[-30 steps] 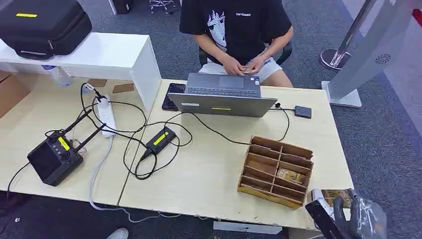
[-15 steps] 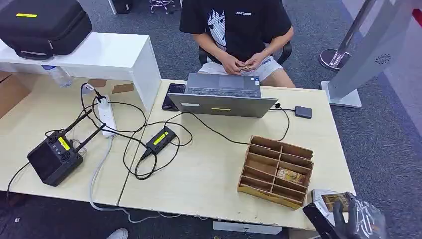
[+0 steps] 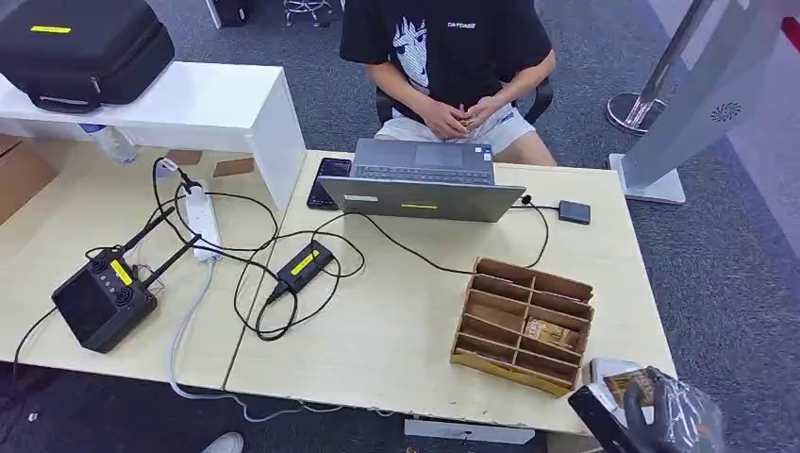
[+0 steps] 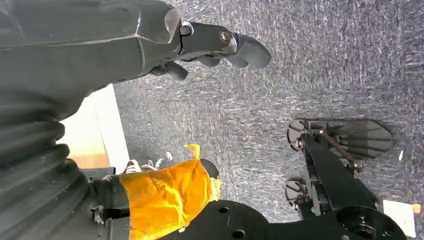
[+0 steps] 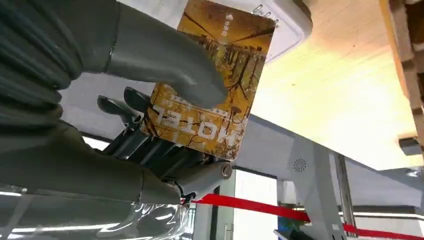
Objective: Pass the card to the sensor for recognition and then transmit it.
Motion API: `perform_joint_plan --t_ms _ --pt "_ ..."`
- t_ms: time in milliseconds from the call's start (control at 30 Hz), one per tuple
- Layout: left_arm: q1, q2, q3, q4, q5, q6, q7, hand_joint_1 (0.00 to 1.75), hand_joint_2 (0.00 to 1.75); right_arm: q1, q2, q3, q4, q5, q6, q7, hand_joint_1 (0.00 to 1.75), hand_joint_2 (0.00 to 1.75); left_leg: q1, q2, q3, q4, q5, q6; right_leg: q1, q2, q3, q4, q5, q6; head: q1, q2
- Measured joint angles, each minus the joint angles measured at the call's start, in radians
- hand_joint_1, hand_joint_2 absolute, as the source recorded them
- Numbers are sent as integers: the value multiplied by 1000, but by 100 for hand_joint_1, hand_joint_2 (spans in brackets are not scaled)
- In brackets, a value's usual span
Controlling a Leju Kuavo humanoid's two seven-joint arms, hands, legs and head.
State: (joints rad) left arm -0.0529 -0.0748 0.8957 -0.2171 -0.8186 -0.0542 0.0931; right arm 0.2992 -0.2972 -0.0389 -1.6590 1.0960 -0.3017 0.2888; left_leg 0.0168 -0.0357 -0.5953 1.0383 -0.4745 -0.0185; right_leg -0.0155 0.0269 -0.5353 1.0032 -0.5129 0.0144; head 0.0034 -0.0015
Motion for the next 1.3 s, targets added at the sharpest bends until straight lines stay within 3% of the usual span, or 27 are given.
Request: perform_joint_plan --t_ms 267,300,433,567,667,967,1300 --pt "-1 0 1 0 -2 0 0 0 175 -3 -3 11 2 -1 -46 -15 175 0 0 0 0 0 0 0 0 0 0 0 0 0 0 0" --pt "-1 0 1 0 -2 0 0 0 175 -2 -3 11 -2 -5 -67 -28 175 175 0 0 0 0 0 0 0 0 0 0 0 0 0 0" --pt "-1 -1 8 0 -2 1 0 0 175 -1 9 11 -33 -40 -172 -92 175 175 0 0 0 0 0 0 0 0 0 0 0 0 0 0" --pt "-1 -3 19 0 -3 3 0 0 175 -2 54 16 -89 -63 -320 -186 175 175 0 0 0 0 0 0 0 0 0 0 0 0 0 0" --pt "-2 -5 24 0 -8 3 0 0 175 -6 80 38 -140 -60 -376 -238 175 175 0 0 0 0 0 0 0 0 0 0 0 0 0 0" --pt "-3 -8 25 0 -30 0 0 0 175 -71 96 104 -204 -43 -385 -262 175 175 0 0 0 0 0 0 0 0 0 0 0 0 0 0" --pt "-3 -8 26 0 -36 -3 0 0 175 -73 96 130 -203 -73 -387 -270 175 175 0 0 0 0 0 0 0 0 0 0 0 0 0 0"
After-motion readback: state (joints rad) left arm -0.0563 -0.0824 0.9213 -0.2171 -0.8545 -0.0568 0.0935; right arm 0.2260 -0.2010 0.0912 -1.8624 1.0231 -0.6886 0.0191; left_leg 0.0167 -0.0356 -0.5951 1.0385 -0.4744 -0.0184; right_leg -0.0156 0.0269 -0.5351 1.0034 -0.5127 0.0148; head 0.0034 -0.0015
